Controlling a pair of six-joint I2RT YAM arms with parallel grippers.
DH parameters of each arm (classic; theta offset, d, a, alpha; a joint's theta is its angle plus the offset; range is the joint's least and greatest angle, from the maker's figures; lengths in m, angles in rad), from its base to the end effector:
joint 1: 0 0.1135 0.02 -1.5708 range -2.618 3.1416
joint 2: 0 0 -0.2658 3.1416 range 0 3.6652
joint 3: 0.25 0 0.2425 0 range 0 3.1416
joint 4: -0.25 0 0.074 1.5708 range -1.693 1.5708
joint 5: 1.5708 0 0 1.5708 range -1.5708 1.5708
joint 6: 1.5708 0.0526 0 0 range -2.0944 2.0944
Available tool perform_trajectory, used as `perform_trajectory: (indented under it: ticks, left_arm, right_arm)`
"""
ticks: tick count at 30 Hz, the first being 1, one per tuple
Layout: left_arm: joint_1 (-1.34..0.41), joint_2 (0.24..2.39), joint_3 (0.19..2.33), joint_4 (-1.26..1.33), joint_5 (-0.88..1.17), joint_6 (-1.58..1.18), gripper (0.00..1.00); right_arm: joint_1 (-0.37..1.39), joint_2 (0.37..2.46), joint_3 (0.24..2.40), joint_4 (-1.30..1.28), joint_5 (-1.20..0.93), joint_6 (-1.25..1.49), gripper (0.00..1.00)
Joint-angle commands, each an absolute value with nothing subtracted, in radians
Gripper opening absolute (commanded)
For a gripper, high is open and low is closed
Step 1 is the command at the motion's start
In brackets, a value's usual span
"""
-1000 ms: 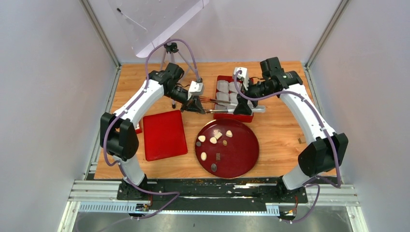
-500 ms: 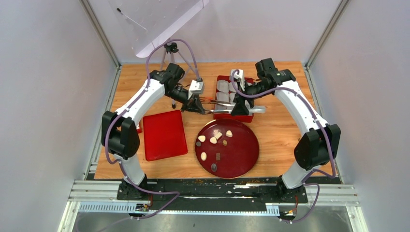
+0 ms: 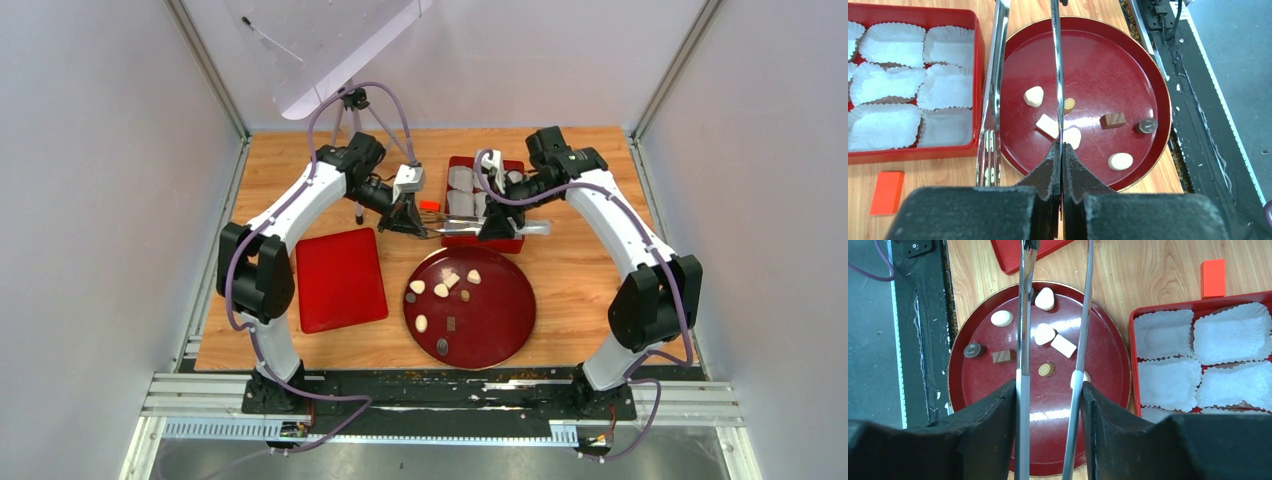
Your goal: Pack the chocolate
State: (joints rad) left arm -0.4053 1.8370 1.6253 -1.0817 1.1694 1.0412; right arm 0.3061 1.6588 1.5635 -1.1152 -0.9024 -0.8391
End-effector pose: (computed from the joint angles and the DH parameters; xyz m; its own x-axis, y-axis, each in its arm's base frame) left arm 0.3100 -0.1857 0.2883 -0.1136 0.4157 -0.9024 0.9576 -0.1961 -0.2109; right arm 0.2932 0.1360 0.3159 -0.2609 -0.5660 -0.7820 -0.9649 0.1293 0.2284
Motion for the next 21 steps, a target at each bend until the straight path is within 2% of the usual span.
perform_trajectory:
  ticks: [1,5,8,13,21]
  left_arm:
    - [-0.407,1.838,1.672,-1.056,1.235,1.026,0.00]
    - [-0.407,1.837,1.664,-1.035,1.223,1.007,0.00]
    - [-0.407,1.831,1.653,-1.035,1.223,1.015,0.00]
    - [-0.407,1.823,1.652,-1.056,1.239,1.054,0.00]
    - [-0.400,1.831,1.649,-1.049,1.262,1.042,0.00]
  right_arm:
    - [0.313,1.621,1.555,-1.093,-0.924,-0.849,0.43]
    - [0.313,1.618,1.549,-1.082,-0.916,-0.841,0.36]
    - [0.313,1.614,1.539,-1.079,-0.916,-0.839,0.36]
    - [0.311,1.602,1.509,-1.069,-0.917,-0.814,0.55]
    - [0.308,1.593,1.490,-1.079,-0.913,-0.819,0.61]
